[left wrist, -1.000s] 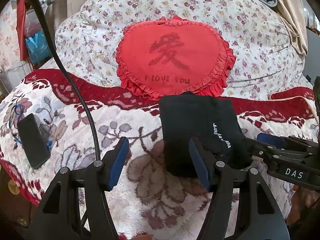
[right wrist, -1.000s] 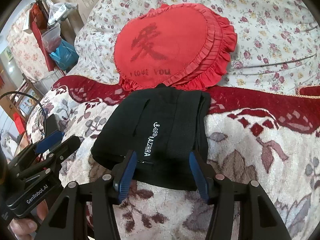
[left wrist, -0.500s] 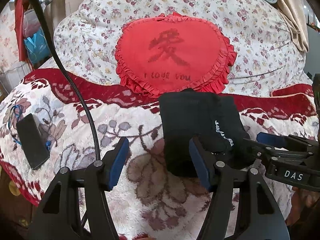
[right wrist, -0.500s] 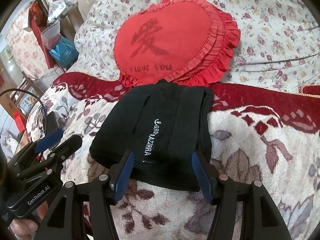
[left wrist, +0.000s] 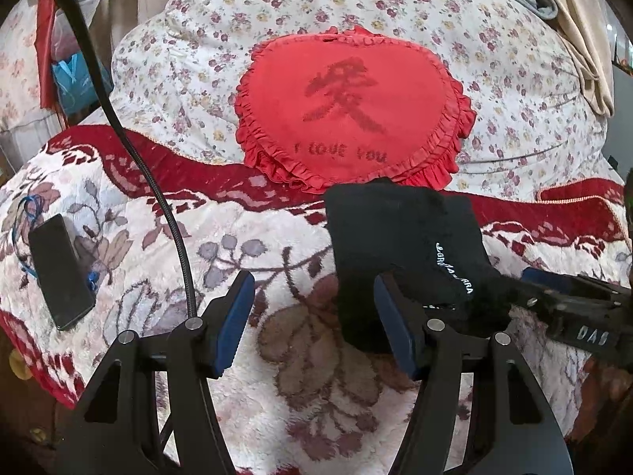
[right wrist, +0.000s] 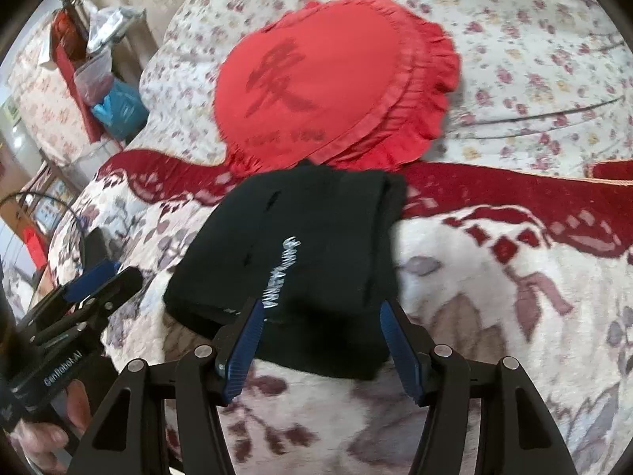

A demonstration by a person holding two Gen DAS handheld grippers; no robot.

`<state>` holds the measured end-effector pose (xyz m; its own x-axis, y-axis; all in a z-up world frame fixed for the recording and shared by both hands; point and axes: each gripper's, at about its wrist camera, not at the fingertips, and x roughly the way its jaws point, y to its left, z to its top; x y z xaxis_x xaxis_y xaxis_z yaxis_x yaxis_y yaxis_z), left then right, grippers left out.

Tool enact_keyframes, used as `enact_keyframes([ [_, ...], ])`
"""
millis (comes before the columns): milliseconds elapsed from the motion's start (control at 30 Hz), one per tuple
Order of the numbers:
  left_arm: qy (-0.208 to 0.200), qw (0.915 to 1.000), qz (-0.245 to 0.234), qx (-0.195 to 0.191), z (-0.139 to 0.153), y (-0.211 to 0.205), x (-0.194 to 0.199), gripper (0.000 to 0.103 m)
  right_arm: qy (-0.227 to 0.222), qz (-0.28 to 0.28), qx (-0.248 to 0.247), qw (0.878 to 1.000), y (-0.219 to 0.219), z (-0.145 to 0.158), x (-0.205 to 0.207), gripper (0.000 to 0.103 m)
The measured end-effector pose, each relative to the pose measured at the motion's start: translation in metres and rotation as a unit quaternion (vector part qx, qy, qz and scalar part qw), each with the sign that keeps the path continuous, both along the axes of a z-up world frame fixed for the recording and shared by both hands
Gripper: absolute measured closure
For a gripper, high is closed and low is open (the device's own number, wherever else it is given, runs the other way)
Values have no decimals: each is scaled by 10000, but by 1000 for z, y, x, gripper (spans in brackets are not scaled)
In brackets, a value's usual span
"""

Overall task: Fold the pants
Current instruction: 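Press the folded pants flat with both grippers and release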

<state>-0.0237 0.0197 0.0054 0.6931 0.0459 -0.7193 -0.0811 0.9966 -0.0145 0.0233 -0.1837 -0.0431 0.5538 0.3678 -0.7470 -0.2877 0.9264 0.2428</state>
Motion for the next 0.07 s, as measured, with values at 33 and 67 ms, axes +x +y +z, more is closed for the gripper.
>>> enact_keyframes([
  [33,-15,10000,8,-17,0,3,0,40,-21,-56,-20,10000,-5,0,1,44],
  [67,-21,10000,17,-1,0,5,1,40,-58,-147,-61,9999,-14,0,2,44],
])
